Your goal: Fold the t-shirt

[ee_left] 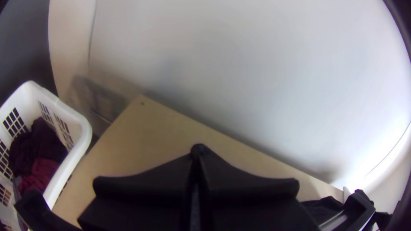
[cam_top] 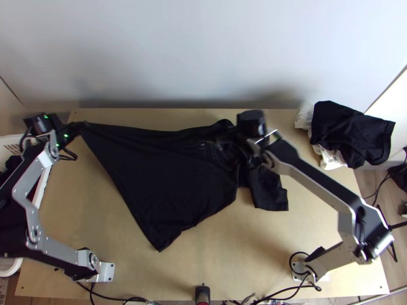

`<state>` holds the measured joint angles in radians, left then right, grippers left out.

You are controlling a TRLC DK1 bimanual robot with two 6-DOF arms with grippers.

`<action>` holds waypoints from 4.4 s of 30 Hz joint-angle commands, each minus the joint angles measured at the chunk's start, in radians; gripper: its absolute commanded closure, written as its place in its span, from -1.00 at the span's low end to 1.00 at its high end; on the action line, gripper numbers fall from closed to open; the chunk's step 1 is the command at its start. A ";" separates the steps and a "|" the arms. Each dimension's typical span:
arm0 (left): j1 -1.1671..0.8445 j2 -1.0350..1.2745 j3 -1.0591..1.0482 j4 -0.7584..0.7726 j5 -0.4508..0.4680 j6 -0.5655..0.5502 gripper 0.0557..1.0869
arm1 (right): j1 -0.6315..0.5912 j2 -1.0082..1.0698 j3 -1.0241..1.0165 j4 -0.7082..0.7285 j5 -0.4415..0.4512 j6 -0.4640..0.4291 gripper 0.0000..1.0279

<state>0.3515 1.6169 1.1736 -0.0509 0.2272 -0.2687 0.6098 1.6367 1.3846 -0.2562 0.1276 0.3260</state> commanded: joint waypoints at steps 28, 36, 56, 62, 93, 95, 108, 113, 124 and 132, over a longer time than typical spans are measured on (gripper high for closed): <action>-0.197 -0.759 0.166 -0.007 -0.184 -0.283 0.93 | -0.176 -0.390 0.628 -0.192 0.035 0.071 0.95; -0.204 -0.681 0.342 -0.001 -0.301 -0.303 0.93 | -0.251 -0.209 0.979 -0.167 0.037 0.038 0.95; -0.192 -0.552 0.640 0.006 -0.327 -0.234 0.93 | -0.282 -0.232 0.930 0.267 0.190 -0.223 0.95; -0.189 -0.502 0.607 0.013 -0.328 -0.221 0.93 | -0.334 -0.170 0.910 0.313 0.190 -0.243 0.95; -0.267 0.278 0.966 0.402 -0.500 0.042 0.93 | -0.459 0.382 0.990 0.733 0.162 -0.467 0.95; -0.275 0.305 0.997 0.410 -0.519 0.051 0.93 | -0.467 0.394 0.995 0.742 0.164 -0.470 0.95; -0.287 0.299 1.041 0.407 -0.565 0.086 0.93 | -0.464 0.370 1.002 0.770 0.165 -0.510 0.95; -0.275 0.192 0.989 0.370 -0.562 0.083 0.93 | -0.444 0.267 0.969 0.722 0.165 -0.505 0.95; -0.269 -0.256 0.632 0.350 -0.476 0.051 0.93 | -0.309 -0.077 0.846 0.541 0.178 -0.481 0.95; -0.289 -0.566 0.535 0.072 -0.397 0.045 0.93 | -0.156 -0.271 0.857 0.364 0.271 -0.525 0.95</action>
<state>0.0746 1.2949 1.8046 0.1974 -0.2279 -0.2165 0.3382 1.5284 2.2528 0.2272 0.3393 -0.1669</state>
